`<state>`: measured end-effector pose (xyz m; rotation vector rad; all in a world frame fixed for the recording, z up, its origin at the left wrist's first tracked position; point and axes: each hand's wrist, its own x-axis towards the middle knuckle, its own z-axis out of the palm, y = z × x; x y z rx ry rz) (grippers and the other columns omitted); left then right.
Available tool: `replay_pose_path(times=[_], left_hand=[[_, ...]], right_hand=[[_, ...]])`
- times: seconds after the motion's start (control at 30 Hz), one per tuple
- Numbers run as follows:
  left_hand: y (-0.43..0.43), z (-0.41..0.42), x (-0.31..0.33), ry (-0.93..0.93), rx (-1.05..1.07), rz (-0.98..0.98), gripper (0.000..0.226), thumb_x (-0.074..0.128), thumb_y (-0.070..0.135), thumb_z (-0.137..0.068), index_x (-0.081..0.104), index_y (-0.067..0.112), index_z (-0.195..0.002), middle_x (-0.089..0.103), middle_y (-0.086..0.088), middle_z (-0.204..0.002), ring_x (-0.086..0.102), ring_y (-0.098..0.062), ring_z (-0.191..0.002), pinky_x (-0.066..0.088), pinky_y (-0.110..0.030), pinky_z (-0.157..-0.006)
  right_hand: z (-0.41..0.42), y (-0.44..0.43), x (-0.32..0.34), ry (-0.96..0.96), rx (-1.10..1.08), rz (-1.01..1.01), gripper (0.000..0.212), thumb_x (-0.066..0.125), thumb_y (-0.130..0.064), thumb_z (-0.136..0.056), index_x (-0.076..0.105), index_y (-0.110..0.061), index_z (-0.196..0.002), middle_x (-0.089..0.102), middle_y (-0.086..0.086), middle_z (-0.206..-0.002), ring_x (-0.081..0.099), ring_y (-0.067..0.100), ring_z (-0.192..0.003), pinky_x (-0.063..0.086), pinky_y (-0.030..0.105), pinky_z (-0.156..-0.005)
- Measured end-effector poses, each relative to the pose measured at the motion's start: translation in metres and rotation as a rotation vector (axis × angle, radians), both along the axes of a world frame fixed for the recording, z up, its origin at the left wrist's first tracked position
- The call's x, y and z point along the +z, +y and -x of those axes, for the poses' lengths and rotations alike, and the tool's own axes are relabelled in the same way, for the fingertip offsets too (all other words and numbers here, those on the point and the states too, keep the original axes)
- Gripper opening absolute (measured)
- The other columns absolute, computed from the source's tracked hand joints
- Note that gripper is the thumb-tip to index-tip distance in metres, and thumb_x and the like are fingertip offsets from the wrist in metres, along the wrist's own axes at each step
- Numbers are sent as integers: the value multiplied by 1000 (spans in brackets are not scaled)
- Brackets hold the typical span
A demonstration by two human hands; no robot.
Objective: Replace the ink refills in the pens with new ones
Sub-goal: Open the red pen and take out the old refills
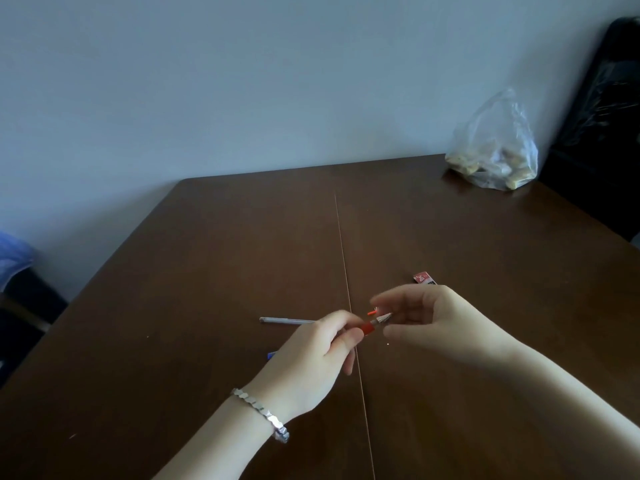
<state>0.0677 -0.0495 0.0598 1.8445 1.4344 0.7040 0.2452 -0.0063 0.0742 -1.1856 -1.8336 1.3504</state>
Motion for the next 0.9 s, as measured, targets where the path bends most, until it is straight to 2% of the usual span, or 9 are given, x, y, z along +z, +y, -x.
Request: replay_pose_path(times=[0.13,0.2,0.27,0.37,0.5,0.63,0.7,0.8,0.9], left_hand=[[1,5,-1,33,12,-70,23,37,38,-91,48,42,-70,54,17,-54,56,-3,-60,48,-23,-61],[1,6,-2,49,5,-83,23,38,37,-91,47,42,-71,53,14,-55,54,1,-56,42,-15,-52],[1,6,-3,62,-2,-94,22,38,36,-92,46,43,-72,52,13,-54,53,3,-54,39,-9,-49],[1,6,-5,84,-11,-109,25,37,37,-92,45,44,-69,52,12,-54,52,2,-55,40,-12,-53],[2,8,-8,124,-10,-123,20,38,37,-92,45,44,-75,52,13,-56,53,2,-57,40,-9,-51],[1,11,-10,147,0,-117,15,36,37,-92,46,40,-81,53,14,-58,55,-2,-61,42,-11,-55],[-1,15,-10,164,15,-112,15,36,37,-92,46,40,-82,53,14,-60,57,-5,-63,45,-14,-60],[-3,21,-11,182,74,-114,17,35,37,-92,51,34,-93,54,14,-64,56,-7,-64,45,-15,-60],[-6,25,-13,196,126,-115,22,34,37,-92,53,30,-102,53,15,-65,55,-5,-63,38,-8,-54]], right_hand=[[5,3,-2,-27,-15,0,3,67,-18,-79,69,-16,-80,67,-7,-55,61,2,-51,51,14,-55],[6,4,-3,-26,12,-12,7,69,-11,-78,68,-16,-83,67,-11,-54,60,-1,-50,49,12,-54],[6,4,-3,-24,18,16,10,71,-16,-75,68,-18,-85,69,-12,-55,60,-2,-50,48,12,-52],[8,4,-4,-11,10,13,6,67,-19,-79,68,-19,-73,66,-7,-52,59,2,-46,48,13,-49],[5,7,-5,-19,37,-12,8,66,-14,-80,69,-20,-84,69,-12,-57,61,1,-52,50,12,-53],[2,10,-7,-30,14,-48,8,65,-9,-80,71,-15,-78,67,-8,-50,61,2,-49,48,10,-50],[-2,15,-7,-40,-49,-100,9,67,-10,-78,71,-18,-77,68,-9,-53,63,2,-52,48,10,-53],[-10,32,-11,-295,-169,-329,9,69,-18,-76,69,-26,-74,68,-11,-62,60,-3,-61,43,4,-56],[-4,46,-22,-566,-93,-393,8,64,-22,-79,70,-25,-80,63,-10,-80,57,3,-73,46,15,-66]])
